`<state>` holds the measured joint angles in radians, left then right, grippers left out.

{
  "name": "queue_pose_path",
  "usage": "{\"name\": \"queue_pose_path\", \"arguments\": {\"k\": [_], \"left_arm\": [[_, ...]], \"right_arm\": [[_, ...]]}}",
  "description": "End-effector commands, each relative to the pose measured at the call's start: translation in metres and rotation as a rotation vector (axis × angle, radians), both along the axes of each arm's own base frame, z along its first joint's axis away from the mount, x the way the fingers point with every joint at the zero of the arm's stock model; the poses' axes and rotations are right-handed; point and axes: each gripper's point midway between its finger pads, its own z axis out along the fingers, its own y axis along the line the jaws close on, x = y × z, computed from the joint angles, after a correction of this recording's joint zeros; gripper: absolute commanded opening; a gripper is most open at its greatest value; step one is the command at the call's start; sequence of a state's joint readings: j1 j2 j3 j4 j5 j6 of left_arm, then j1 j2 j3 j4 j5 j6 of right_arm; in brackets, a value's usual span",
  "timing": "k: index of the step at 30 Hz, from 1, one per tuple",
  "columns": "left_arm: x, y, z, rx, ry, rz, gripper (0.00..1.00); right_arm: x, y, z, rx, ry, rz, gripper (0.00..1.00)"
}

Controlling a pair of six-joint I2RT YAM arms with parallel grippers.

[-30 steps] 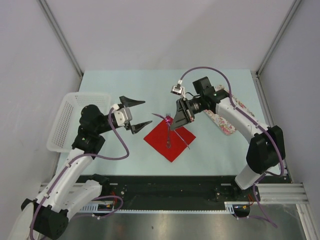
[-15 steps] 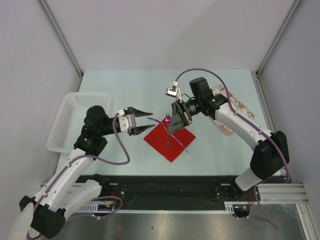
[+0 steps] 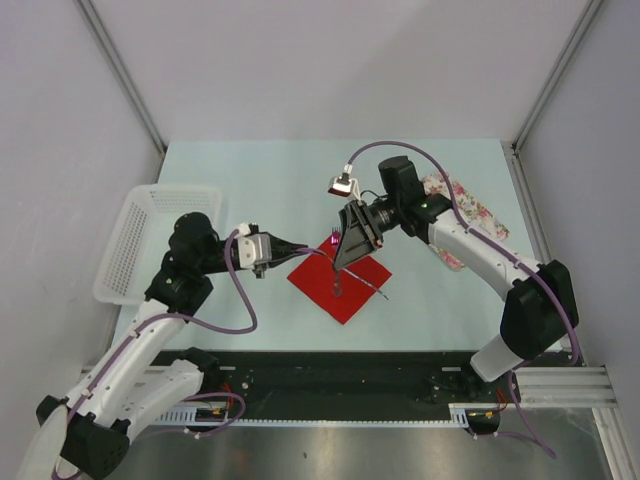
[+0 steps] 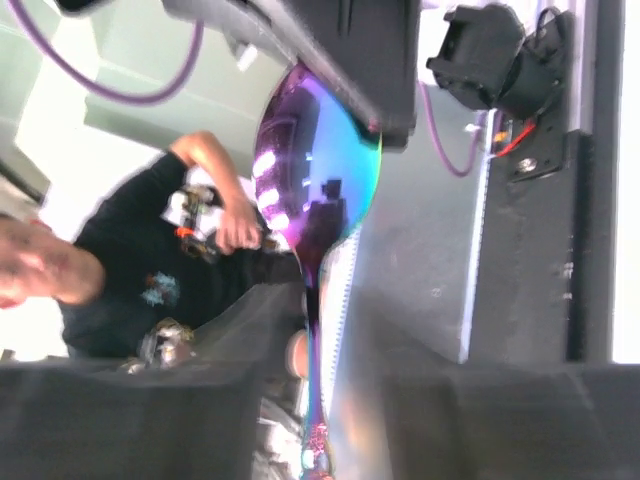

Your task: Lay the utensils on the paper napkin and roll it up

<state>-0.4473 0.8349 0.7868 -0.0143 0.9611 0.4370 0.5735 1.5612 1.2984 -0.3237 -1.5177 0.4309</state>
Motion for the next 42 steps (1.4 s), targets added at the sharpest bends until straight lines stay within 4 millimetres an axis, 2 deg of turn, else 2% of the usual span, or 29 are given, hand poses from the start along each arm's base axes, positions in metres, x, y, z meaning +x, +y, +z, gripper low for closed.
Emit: {"name": "queue_pose_path", "arguments": {"k": [1,2,3,4,5,6,7,8,9,10,11,14,16,18,19,20,21,22,23,24,25,26,27,28,29,31,39,40,42], "left_arm": [[-0.015,-0.001,0.005,0.025,0.031,-0.053,0.0],[-0.015,0.0,-0.003,0.051,0.097,-0.042,0.0],[-0.013,0.001,-0.008,0.066,0.156,-0.022,0.0],[-0.012,0.001,-0.004,0.072,0.191,-0.016,0.0],[-0.012,0.0,-0.018,0.104,0.332,0.001,0.0],[-0.003,0.001,-0.024,0.12,0.41,0.057,0.0],[0.003,0.0,-0.014,0.118,0.461,0.084,0.0],[0.005,-0.002,-0.04,0.189,0.651,0.109,0.0],[0.008,-0.002,-0.049,0.229,0.73,0.132,0.0],[0.015,-0.004,-0.04,0.244,0.768,0.152,0.0],[0.014,-0.003,-0.074,0.353,0.957,0.167,0.0],[0.009,-0.006,-0.086,0.398,1.142,0.115,0.0],[0.015,-0.007,-0.099,0.379,1.187,0.119,0.0],[0.019,-0.007,-0.099,0.353,1.182,0.157,0.0],[0.023,-0.007,-0.102,0.338,1.162,0.175,0.0],[0.024,-0.007,-0.102,0.327,1.179,0.195,0.0],[0.024,-0.007,-0.1,0.316,1.168,0.206,0.0],[0.026,-0.006,-0.1,0.309,1.155,0.222,0.0],[0.03,-0.003,-0.101,0.313,1.136,0.26,0.0],[0.033,-0.001,-0.1,0.312,1.125,0.277,0.0],[0.036,0.0,-0.095,0.305,1.099,0.299,0.0],[0.041,0.004,-0.094,0.306,1.086,0.333,0.0],[0.044,0.005,-0.089,0.298,1.079,0.35,0.0],[0.046,0.005,-0.087,0.283,1.089,0.372,0.0],[0.051,0.007,-0.086,0.283,1.076,0.397,0.0],[0.056,0.008,-0.085,0.278,1.068,0.425,0.0],[0.065,0.007,-0.091,0.299,1.096,0.454,0.0],[0.063,0.006,-0.092,0.303,1.109,0.446,0.0],[0.061,0.004,-0.099,0.309,1.151,0.438,0.0]], "right_arm": [[0.008,-0.019,0.023,0.092,-0.054,0.051,0.66],[0.016,-0.023,0.028,0.059,-0.021,0.01,0.74],[0.03,-0.025,0.035,0.115,-0.146,-0.029,0.84],[0.05,-0.039,0.035,0.102,-0.144,-0.113,0.87],[0.063,-0.043,0.041,0.066,-0.071,-0.173,0.87],[0.077,-0.05,0.049,0.114,-0.17,-0.224,0.87],[0.097,-0.065,0.056,0.119,-0.186,-0.298,0.86],[0.116,-0.072,0.054,0.123,-0.168,-0.356,0.84],[0.118,-0.08,0.066,0.136,-0.174,-0.383,0.83],[0.125,-0.091,0.068,0.138,-0.192,-0.412,0.82],[0.133,-0.094,0.069,0.131,-0.19,-0.415,0.82],[0.137,-0.107,0.065,0.114,-0.176,-0.447,0.84],[0.141,-0.111,0.06,0.088,-0.096,-0.461,0.86],[0.15,-0.118,0.051,0.074,0.082,-0.521,0.88],[0.161,-0.119,0.047,0.11,0.056,-0.571,0.89],[0.176,-0.124,0.034,0.037,0.265,-0.632,0.92],[0.175,-0.127,0.038,0.02,0.281,-0.676,0.95],[0.194,-0.13,0.021,0.028,0.028,-0.774,0.98],[0.184,-0.133,-0.007,-0.163,0.26,-0.817,1.0],[0.188,-0.133,0.019,-0.194,0.069,-0.855,1.0],[0.208,-0.146,0.003,-0.348,-0.258,-0.964,1.0],[0.198,-0.151,-0.007,-0.48,-0.309,-0.968,1.0],[0.191,-0.135,-0.005,-0.513,-0.467,-0.932,1.0],[0.191,-0.149,0.002,-0.595,-0.616,-1.021,0.99],[0.195,-0.147,0.016,-0.566,-0.788,-1.037,1.0],[0.177,-0.136,0.017,-0.545,-0.945,-1.002,1.0],[0.134,-0.108,-0.023,-0.551,-0.992,-0.664,0.99],[0.121,-0.089,-0.028,-0.543,-1.046,-0.608,0.97],[0.117,-0.087,-0.046,-0.591,-1.074,-0.577,0.91]]}}
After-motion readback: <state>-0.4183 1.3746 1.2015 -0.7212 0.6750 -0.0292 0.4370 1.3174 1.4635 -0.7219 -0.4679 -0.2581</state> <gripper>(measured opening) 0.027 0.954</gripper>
